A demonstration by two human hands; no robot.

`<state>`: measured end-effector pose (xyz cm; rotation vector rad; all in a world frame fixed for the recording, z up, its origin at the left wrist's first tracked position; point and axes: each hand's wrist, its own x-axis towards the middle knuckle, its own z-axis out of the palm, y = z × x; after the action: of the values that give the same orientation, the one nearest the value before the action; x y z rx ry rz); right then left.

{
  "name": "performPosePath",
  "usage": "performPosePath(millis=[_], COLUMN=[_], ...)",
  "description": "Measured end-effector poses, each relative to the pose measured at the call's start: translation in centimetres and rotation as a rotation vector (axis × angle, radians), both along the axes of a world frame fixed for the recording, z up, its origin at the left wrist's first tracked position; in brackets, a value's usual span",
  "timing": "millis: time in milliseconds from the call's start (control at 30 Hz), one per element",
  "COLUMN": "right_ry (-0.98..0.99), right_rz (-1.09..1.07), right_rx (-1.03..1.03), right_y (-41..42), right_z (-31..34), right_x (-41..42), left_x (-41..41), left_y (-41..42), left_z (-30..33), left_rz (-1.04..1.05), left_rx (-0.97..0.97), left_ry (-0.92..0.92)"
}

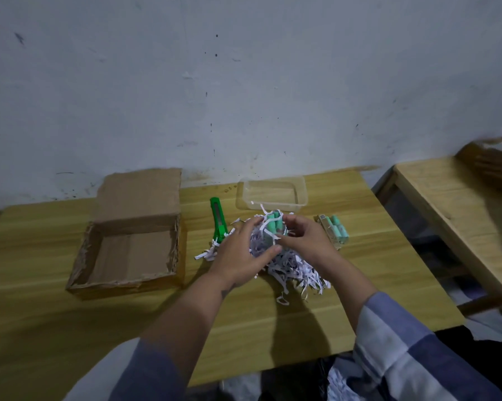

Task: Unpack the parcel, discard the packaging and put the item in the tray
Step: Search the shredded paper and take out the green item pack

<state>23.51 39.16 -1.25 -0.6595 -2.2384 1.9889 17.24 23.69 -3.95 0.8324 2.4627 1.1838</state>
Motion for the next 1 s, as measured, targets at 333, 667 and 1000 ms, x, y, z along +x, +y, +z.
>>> performPosePath(millis=[333, 667, 1000], right_ry=[-0.117, -0.036, -0.033], right_rz=[-0.147, 0.161, -0.086], right_rx=[0.314, 0.461, 0.297], right_y=[0.5, 0.0, 3.6], right_z=[0.0, 2.8, 2.8], right_x=[-0.8, -2.0, -1.1], left_x=[-0.1, -0.3, -1.1], left_y=[-0.3, 0.4, 1.8], left_z=[0.3, 0.0, -0.3], left_rz=[0.161, 0.129, 0.093], left_rx=[0.121, 0.062, -0.077], left_ry=[-0.212, -0.160, -0.012])
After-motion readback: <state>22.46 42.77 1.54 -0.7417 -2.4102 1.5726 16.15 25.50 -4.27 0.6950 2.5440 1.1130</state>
